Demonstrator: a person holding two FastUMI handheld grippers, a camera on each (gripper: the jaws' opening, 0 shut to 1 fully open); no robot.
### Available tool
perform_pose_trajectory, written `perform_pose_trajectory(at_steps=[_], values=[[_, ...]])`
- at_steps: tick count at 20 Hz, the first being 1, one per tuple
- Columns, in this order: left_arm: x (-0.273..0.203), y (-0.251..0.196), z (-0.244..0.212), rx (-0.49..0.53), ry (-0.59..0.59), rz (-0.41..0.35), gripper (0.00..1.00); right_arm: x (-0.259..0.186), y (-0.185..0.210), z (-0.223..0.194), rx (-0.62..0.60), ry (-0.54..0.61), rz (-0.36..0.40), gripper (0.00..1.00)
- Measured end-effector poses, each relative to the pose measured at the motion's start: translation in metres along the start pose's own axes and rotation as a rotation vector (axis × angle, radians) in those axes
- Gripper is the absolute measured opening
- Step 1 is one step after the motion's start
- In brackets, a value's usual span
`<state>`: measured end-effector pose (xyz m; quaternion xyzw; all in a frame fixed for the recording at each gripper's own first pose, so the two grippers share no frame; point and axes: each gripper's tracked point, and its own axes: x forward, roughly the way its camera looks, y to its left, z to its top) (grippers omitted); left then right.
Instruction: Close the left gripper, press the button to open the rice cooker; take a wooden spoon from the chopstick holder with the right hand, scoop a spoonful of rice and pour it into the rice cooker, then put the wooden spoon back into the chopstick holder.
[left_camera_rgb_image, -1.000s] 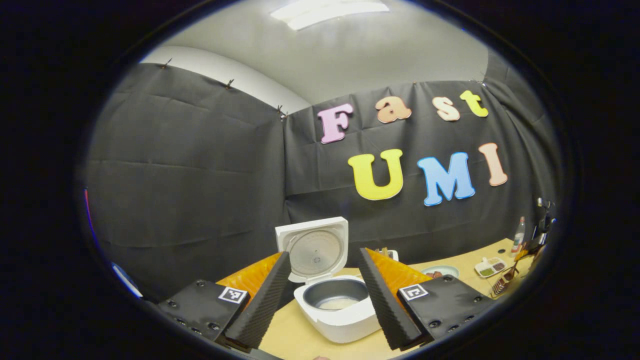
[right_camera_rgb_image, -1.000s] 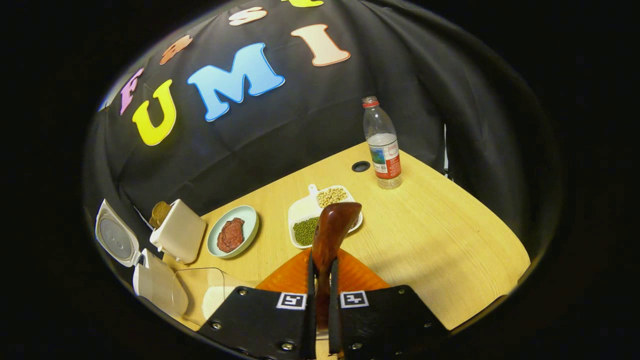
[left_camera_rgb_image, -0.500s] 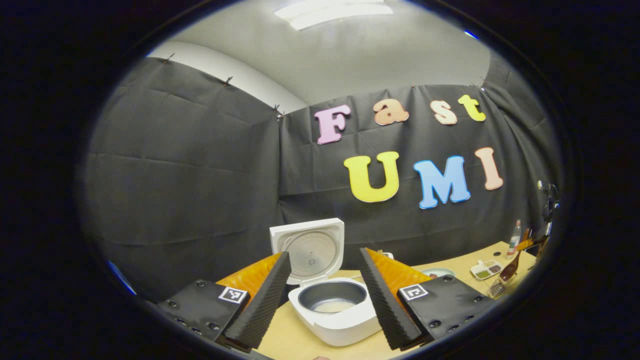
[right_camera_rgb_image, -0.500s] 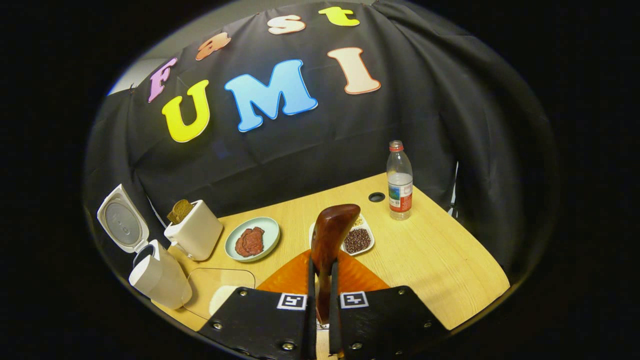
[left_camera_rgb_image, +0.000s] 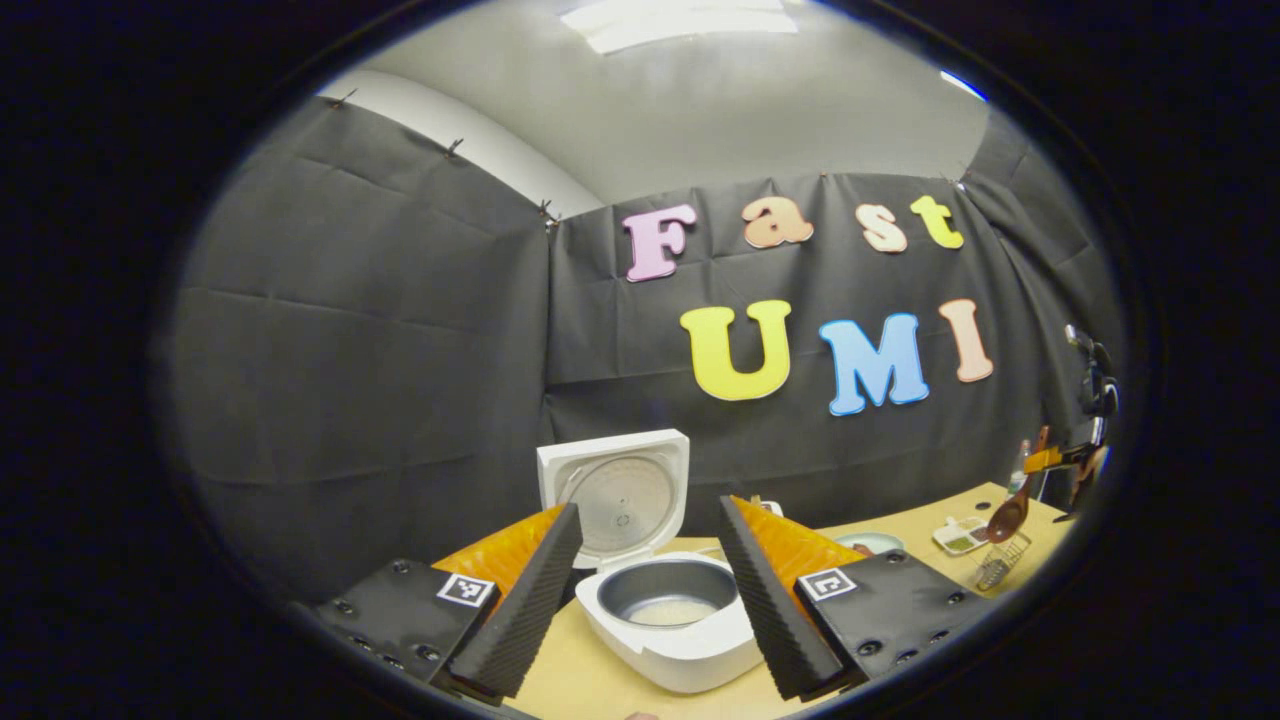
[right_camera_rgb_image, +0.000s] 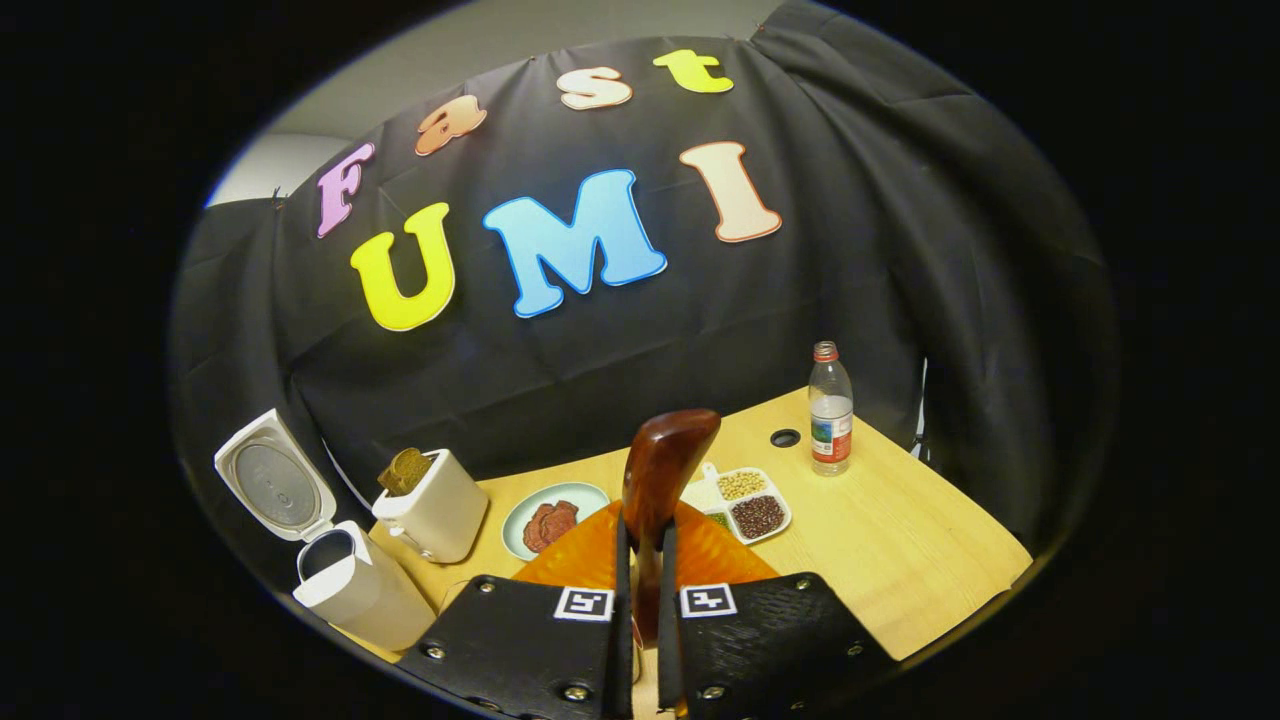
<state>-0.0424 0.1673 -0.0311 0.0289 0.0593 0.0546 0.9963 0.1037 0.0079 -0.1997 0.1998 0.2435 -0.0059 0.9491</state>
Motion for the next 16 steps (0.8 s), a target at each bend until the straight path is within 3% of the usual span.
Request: perform_pose_trajectory(at_steps=[2, 3, 9, 16], values=[[0.003, 0.013, -0.003, 0.005, 0.004, -0.001, 0.91, 0.001, 0.012, -0.004, -0.006, 0.000, 0.003, 0.10], [0.005, 0.019, -0.003, 0.008, 0.003, -0.001, 0.95, 0.001, 0.020, -0.009, -0.003, 0.003, 0.009, 0.10], [0.008, 0.046, -0.011, 0.016, 0.007, 0.000, 0.91, 0.011, 0.057, -0.034, -0.015, 0.018, 0.032, 0.10], [0.006, 0.079, -0.028, 0.038, 0.040, 0.022, 0.95, 0.037, 0.075, -0.091, -0.146, 0.060, -0.014, 0.10]])
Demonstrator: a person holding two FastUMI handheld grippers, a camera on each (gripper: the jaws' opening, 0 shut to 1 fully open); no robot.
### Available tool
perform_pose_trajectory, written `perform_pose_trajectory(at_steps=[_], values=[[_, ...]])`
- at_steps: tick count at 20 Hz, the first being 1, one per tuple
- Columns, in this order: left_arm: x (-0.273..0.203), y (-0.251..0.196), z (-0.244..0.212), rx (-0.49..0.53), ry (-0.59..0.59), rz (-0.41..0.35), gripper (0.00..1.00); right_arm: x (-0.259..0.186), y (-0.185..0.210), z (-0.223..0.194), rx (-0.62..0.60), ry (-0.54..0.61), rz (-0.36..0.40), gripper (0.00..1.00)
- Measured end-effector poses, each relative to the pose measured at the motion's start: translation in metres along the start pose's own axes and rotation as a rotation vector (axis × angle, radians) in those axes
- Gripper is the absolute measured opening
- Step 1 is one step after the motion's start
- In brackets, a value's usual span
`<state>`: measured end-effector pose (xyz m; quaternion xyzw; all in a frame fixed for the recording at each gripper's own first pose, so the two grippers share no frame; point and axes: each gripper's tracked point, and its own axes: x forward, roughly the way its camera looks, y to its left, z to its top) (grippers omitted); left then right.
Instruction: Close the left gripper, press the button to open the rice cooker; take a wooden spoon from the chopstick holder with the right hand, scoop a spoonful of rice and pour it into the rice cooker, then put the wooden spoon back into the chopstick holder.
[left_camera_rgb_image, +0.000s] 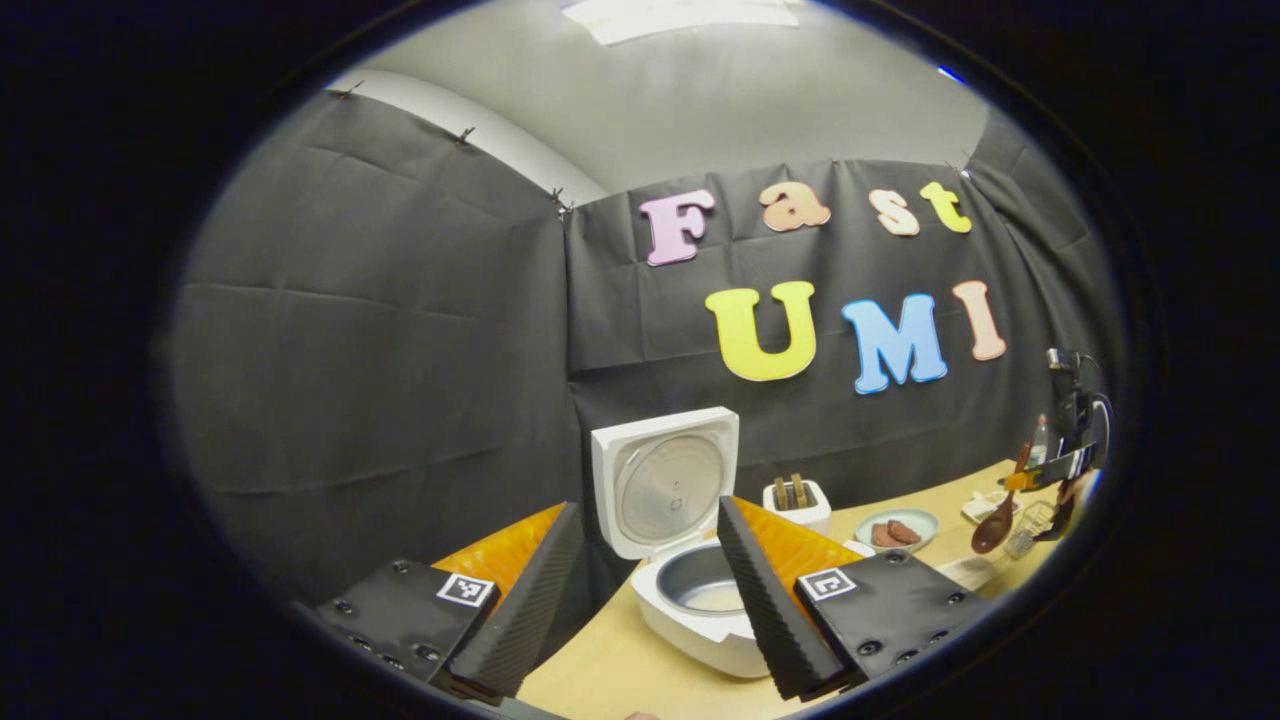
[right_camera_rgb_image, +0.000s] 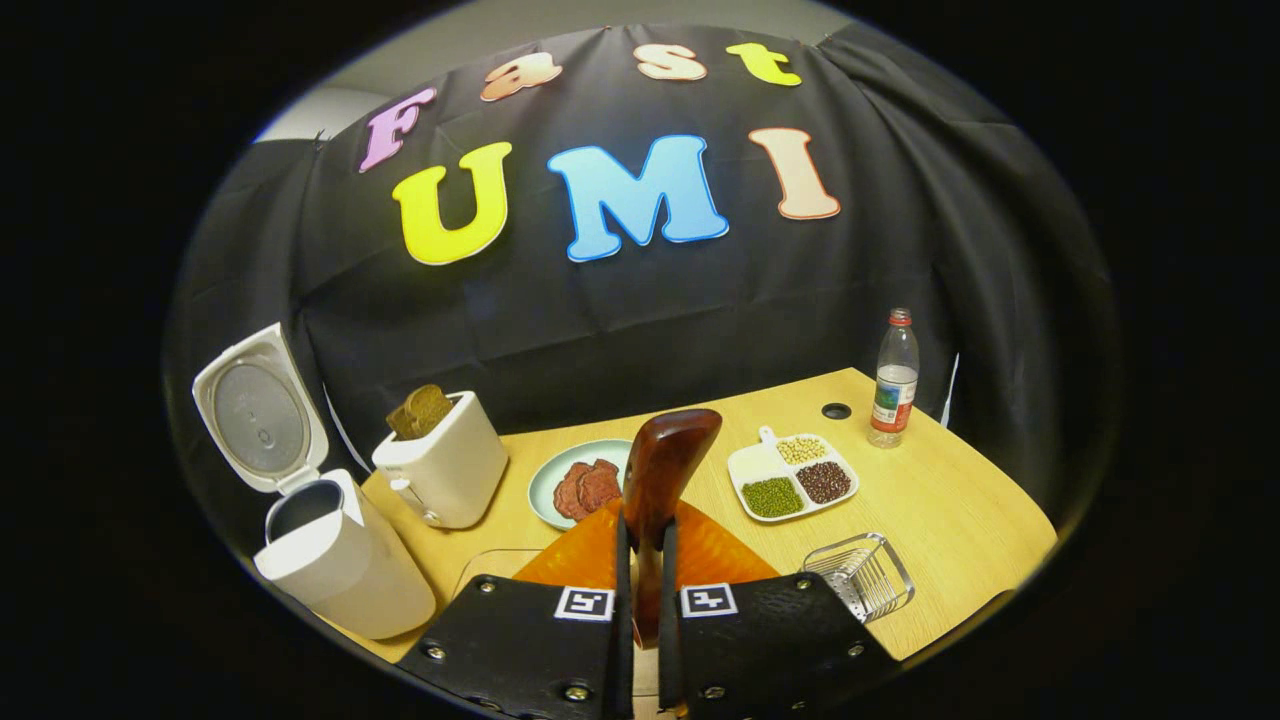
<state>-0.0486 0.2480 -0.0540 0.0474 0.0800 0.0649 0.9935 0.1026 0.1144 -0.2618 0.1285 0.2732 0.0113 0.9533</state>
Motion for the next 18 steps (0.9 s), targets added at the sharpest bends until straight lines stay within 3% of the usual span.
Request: perform_pose_trajectory(at_steps=[1, 9, 18], values=[[0.001, 0.003, -0.002, 0.000, 0.007, 0.003, 0.91, 0.003, 0.002, -0.008, -0.013, 0.012, -0.006, 0.10], [0.002, 0.016, -0.009, 0.008, 0.019, 0.003, 0.98, 0.017, 0.028, -0.040, -0.043, 0.030, -0.024, 0.10], [0.003, 0.012, -0.015, -0.012, 0.023, -0.004, 0.99, 0.005, 0.073, -0.062, 0.025, 0.079, 0.059, 0.10]])
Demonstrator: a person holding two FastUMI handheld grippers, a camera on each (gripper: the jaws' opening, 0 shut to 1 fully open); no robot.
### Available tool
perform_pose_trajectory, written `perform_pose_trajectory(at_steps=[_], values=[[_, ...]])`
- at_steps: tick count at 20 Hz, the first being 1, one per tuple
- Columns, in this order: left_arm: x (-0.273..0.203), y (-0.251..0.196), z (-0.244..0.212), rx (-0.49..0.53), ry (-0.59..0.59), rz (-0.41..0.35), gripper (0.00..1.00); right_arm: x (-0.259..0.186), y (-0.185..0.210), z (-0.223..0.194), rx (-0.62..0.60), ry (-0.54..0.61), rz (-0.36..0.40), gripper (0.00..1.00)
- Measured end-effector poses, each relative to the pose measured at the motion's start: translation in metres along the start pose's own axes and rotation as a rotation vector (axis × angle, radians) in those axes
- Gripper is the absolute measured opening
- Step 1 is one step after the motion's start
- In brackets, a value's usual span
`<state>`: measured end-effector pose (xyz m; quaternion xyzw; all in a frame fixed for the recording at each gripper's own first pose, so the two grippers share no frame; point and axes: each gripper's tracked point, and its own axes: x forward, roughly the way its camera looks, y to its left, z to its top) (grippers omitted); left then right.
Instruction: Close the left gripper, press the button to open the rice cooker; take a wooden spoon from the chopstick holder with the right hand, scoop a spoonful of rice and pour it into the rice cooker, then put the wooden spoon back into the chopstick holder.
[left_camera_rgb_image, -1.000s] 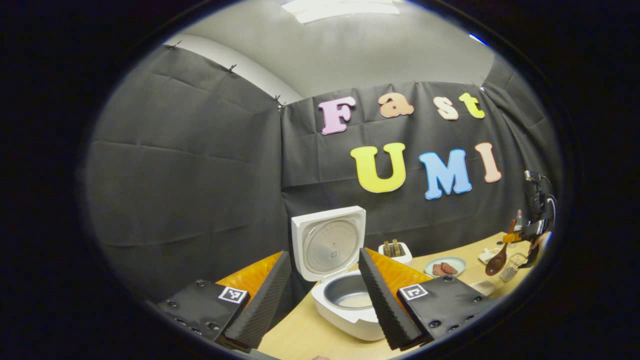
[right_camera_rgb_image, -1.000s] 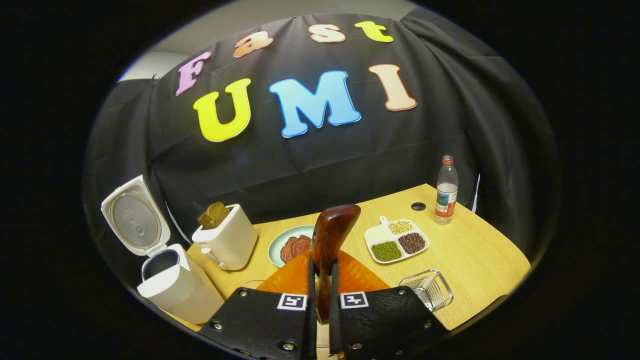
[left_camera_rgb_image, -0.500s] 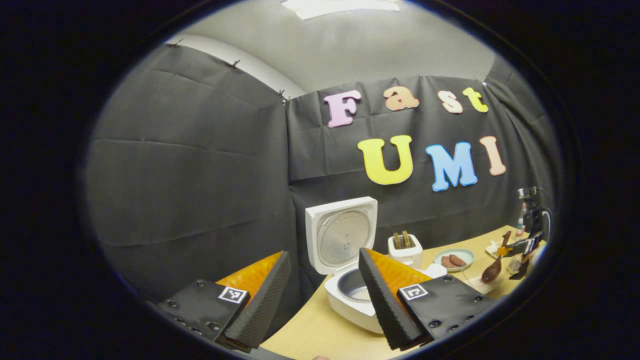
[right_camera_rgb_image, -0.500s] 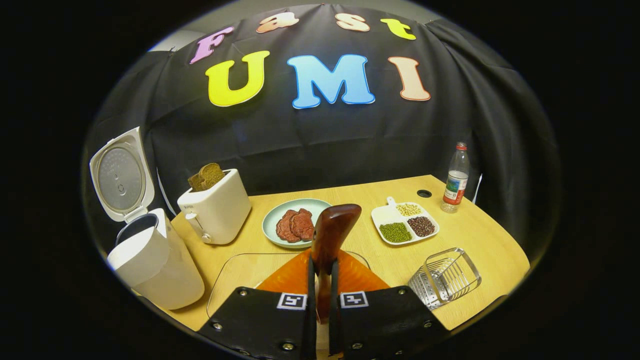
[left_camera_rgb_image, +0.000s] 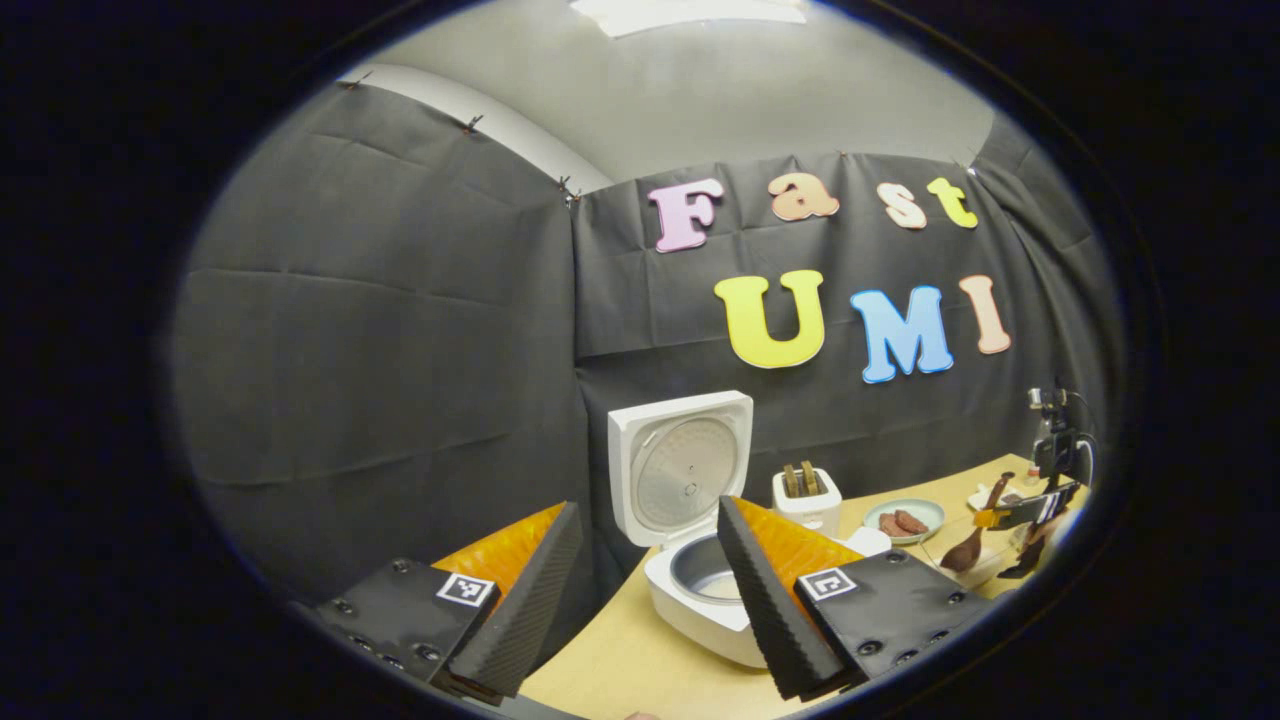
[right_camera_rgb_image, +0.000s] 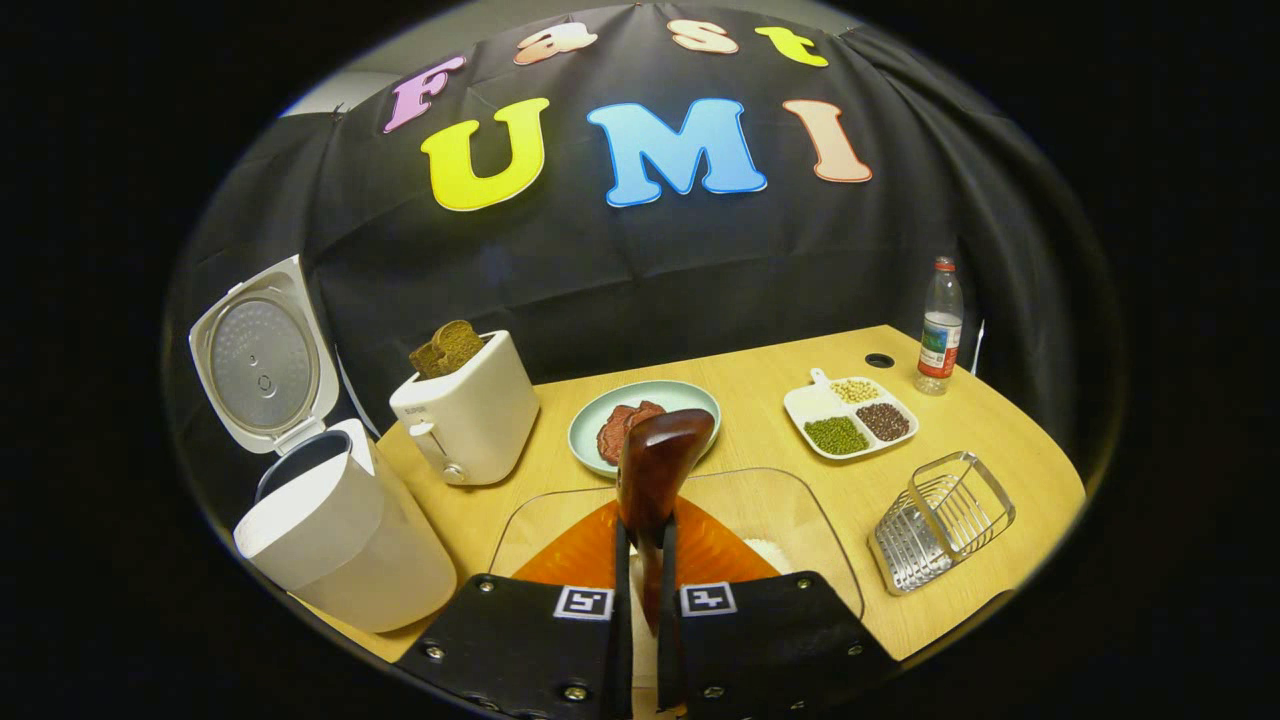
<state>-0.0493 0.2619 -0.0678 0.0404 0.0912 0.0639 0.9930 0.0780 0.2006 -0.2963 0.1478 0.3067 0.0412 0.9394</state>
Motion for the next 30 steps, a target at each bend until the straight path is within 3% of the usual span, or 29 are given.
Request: perform_pose_trajectory(at_steps=[4, 5, 8, 10, 11, 12, 16, 23, 24, 30], values=[[0.000, -0.004, 0.000, -0.009, -0.003, -0.007, 0.99, -0.007, 0.014, -0.007, 0.036, 0.020, 0.044, 0.10], [-0.001, -0.004, 0.002, -0.008, -0.005, -0.008, 0.95, -0.007, 0.015, -0.008, 0.077, 0.028, 0.058, 0.10], [-0.002, -0.005, 0.005, -0.006, -0.012, -0.007, 0.91, -0.007, 0.003, -0.009, 0.279, 0.052, 0.072, 0.10], [-0.003, -0.004, 0.005, -0.001, -0.012, -0.004, 0.95, -0.004, -0.012, -0.010, 0.429, 0.076, 0.076, 0.10], [-0.004, -0.003, 0.005, 0.002, -0.011, -0.002, 0.90, -0.002, -0.020, -0.012, 0.501, 0.090, 0.080, 0.10], [-0.005, -0.002, 0.006, 0.003, -0.013, 0.001, 0.99, -0.001, -0.028, -0.014, 0.569, 0.103, 0.081, 0.10], [-0.006, -0.002, 0.008, -0.002, -0.012, 0.005, 0.99, -0.002, -0.049, -0.013, 0.795, 0.113, 0.109, 0.10], [-0.007, -0.012, 0.006, -0.025, -0.019, -0.004, 0.99, -0.012, -0.040, 0.015, 1.079, 0.103, 0.277, 0.10], [-0.008, -0.011, 0.004, -0.028, -0.021, -0.005, 0.91, -0.016, -0.034, 0.019, 1.100, 0.105, 0.301, 0.10], [-0.017, 0.000, -0.006, -0.062, -0.012, 0.012, 0.99, -0.023, 0.014, 0.063, 1.195, 0.117, 0.459, 0.10]])
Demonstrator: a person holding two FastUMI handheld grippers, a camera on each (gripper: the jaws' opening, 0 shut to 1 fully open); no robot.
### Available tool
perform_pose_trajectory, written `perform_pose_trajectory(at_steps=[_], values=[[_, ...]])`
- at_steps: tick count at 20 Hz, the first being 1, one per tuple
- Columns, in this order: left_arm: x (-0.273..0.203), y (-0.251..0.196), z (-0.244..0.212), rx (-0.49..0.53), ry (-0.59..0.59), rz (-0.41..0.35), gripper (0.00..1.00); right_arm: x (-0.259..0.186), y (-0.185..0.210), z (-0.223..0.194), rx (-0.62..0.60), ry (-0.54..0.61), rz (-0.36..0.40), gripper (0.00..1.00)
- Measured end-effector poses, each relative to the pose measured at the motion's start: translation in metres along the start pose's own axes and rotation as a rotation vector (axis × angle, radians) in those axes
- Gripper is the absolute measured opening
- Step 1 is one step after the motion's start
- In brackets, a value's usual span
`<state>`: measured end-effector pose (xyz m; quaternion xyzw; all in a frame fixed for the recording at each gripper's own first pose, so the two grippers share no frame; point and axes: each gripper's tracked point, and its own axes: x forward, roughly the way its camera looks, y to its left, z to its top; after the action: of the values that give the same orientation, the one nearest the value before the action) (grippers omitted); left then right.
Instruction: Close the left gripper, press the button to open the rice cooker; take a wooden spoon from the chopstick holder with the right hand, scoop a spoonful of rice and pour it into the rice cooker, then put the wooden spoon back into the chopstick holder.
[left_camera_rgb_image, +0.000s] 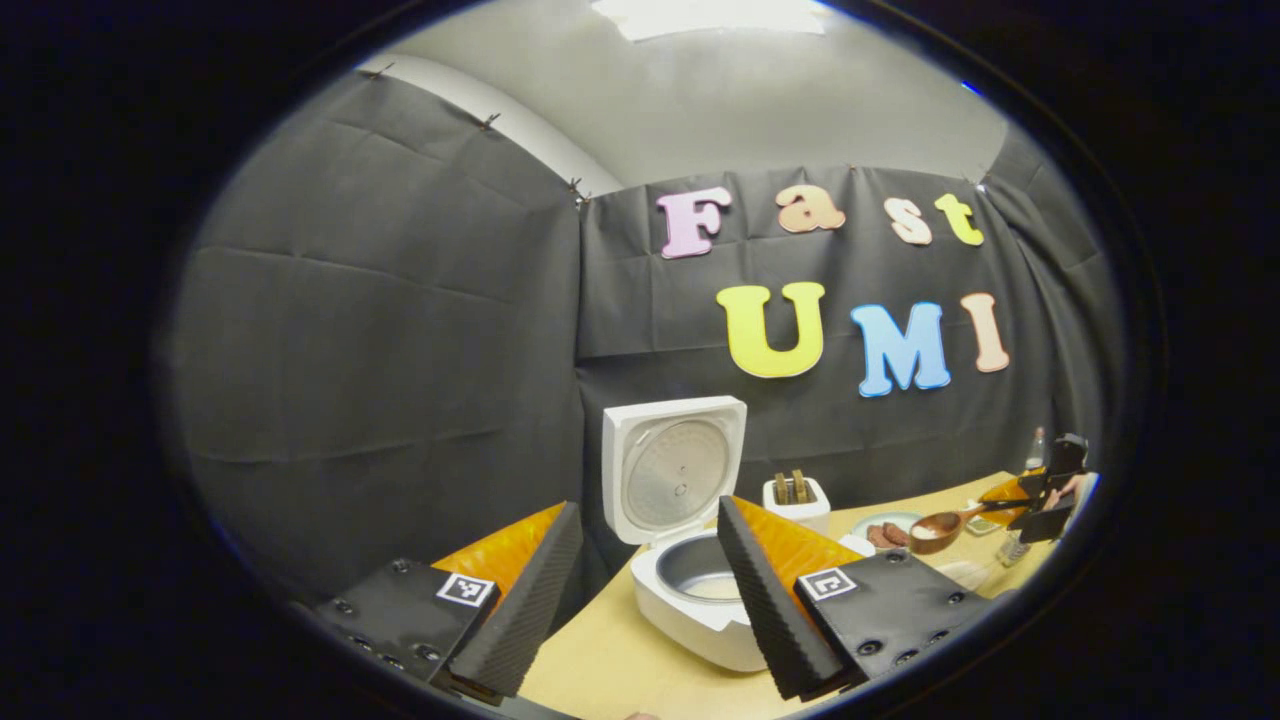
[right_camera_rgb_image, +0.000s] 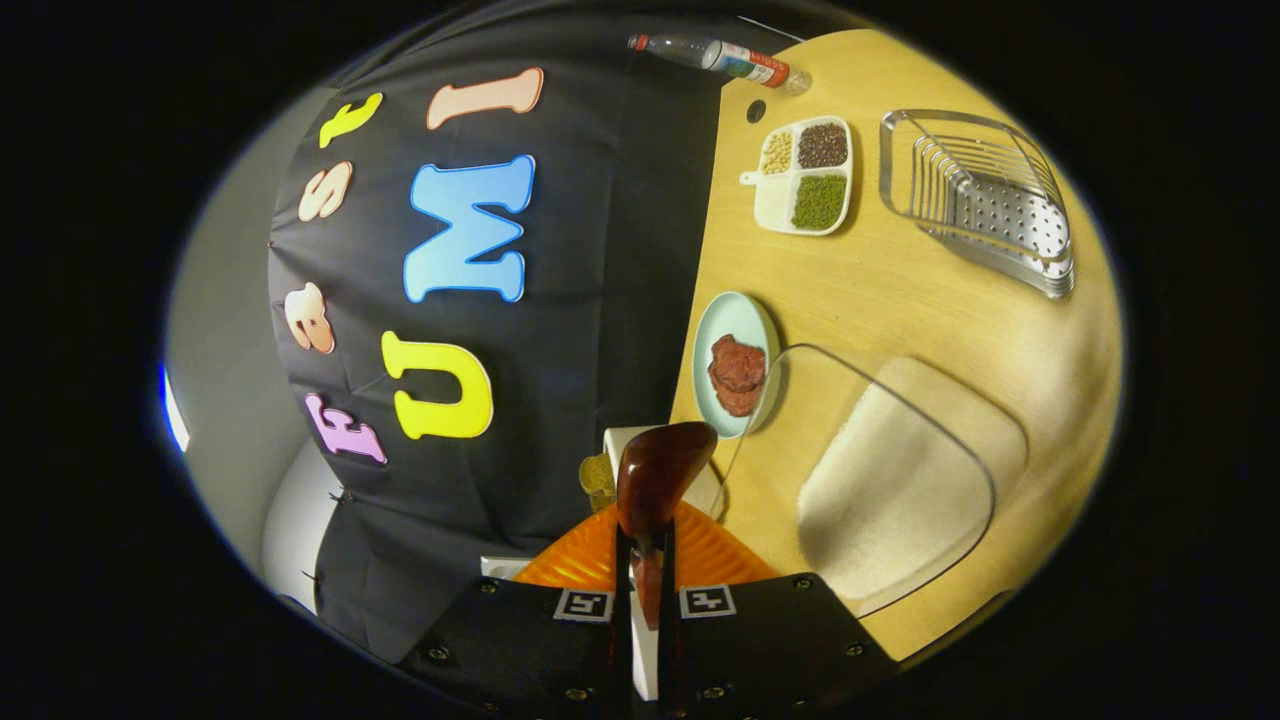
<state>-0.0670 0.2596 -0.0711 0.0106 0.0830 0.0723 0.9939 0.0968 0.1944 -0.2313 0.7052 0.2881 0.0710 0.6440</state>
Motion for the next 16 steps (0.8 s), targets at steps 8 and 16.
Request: perform_pose_trajectory(at_steps=[8, 16], values=[[-0.016, 0.040, -0.013, -0.021, 0.021, 0.092, 0.99, 0.046, 0.078, -0.080, -0.065, 0.164, 0.112, 0.10], [-0.039, 0.068, -0.035, -0.052, 0.074, 0.184, 0.95, 0.100, 0.094, -0.155, -0.141, 0.274, 0.109, 0.10]])
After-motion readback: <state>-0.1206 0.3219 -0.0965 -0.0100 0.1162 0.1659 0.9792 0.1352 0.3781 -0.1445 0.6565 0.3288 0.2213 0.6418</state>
